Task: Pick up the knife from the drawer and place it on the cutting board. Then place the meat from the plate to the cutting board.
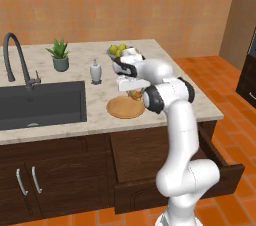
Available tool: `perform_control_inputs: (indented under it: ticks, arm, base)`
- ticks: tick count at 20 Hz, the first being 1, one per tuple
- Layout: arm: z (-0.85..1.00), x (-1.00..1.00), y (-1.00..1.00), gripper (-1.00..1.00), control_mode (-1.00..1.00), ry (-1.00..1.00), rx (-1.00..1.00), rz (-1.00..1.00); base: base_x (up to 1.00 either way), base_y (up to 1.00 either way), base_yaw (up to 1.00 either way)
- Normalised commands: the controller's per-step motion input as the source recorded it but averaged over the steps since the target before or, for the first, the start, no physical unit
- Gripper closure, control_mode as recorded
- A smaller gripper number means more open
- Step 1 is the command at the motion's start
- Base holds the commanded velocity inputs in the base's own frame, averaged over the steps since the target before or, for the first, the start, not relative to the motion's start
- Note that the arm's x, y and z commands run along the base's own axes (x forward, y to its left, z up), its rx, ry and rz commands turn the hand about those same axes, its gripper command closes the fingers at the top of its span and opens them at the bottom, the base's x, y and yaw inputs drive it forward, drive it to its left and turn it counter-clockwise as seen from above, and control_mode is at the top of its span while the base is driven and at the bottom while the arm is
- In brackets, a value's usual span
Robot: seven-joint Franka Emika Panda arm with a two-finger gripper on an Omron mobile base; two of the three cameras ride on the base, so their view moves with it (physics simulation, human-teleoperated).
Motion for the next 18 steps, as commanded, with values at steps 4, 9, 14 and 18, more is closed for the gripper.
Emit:
perform_control_inputs:
  ticks: [4, 9, 14, 18]
  arm:
    - [0.39, 0.00, -0.96, 1.00, -1.00, -0.09, 0.00, -0.23]
    - [0.44, 0.00, -0.98, 1.00, -1.00, -0.06, 0.01, -0.26]
    - [0.35, 0.00, -1.00, 1.00, -1.00, -0.01, 0.02, -0.25]
    - [0.06, 0.00, -0.99, 1.00, -1.00, -0.01, 0.04, -0.23]
  base:
    - [0.00, 0.00, 0.00]
    - [0.00, 0.00, 0.00]
    - [0.00, 0.00, 0.00]
    - [0.00, 0.00, 0.00]
